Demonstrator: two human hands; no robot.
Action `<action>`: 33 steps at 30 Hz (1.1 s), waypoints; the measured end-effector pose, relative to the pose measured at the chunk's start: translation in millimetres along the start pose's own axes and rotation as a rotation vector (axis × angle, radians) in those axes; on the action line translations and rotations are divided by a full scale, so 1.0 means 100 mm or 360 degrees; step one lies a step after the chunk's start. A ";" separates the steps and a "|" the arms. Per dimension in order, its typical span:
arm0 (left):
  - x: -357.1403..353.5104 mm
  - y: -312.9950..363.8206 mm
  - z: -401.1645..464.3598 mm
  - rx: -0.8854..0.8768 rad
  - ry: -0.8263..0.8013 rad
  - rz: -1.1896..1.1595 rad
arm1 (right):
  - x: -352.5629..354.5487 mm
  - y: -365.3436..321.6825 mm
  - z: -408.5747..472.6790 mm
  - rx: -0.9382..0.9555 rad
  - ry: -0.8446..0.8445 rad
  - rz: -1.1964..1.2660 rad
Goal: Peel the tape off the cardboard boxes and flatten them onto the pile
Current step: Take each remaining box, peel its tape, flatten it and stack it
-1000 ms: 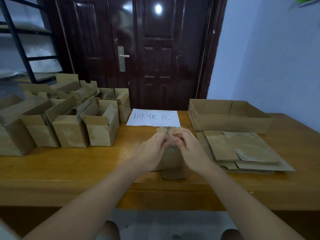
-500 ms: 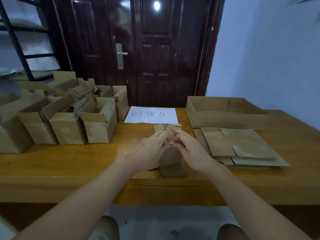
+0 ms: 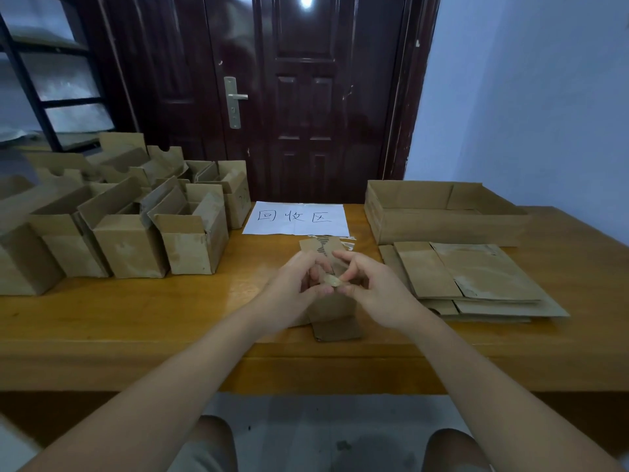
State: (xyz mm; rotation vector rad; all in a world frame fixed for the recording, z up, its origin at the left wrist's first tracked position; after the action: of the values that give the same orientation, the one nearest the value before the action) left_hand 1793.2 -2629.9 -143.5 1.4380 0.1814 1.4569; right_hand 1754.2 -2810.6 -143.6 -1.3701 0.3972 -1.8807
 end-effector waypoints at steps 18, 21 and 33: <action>-0.06 -0.04 -0.01 -0.0263 0.0081 0.0667 | -0.07 0.03 -0.06 0.0256 -0.0038 -0.0449; -0.03 0.01 0.00 -0.0537 0.0266 0.1136 | -0.07 0.04 -0.08 0.0294 -0.0038 -0.0506; -0.05 -0.01 -0.04 -0.0727 0.0293 0.1394 | -0.09 0.02 -0.13 0.0351 -0.0109 -0.0609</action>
State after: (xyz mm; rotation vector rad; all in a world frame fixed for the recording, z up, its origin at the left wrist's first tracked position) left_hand 1789.6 -2630.5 -148.6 1.0239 -0.7155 2.1477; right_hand 1744.5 -2807.6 -155.1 -1.4270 -0.1162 -2.1005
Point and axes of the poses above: each hand's wrist, its own z-axis towards the middle knuckle, its own x-axis out of the back of the hand, y = z × x, the point moved 3 cm from there along z, towards the middle knuckle, and after that the axes turned 5 degrees about x, right-handed, at the moved point
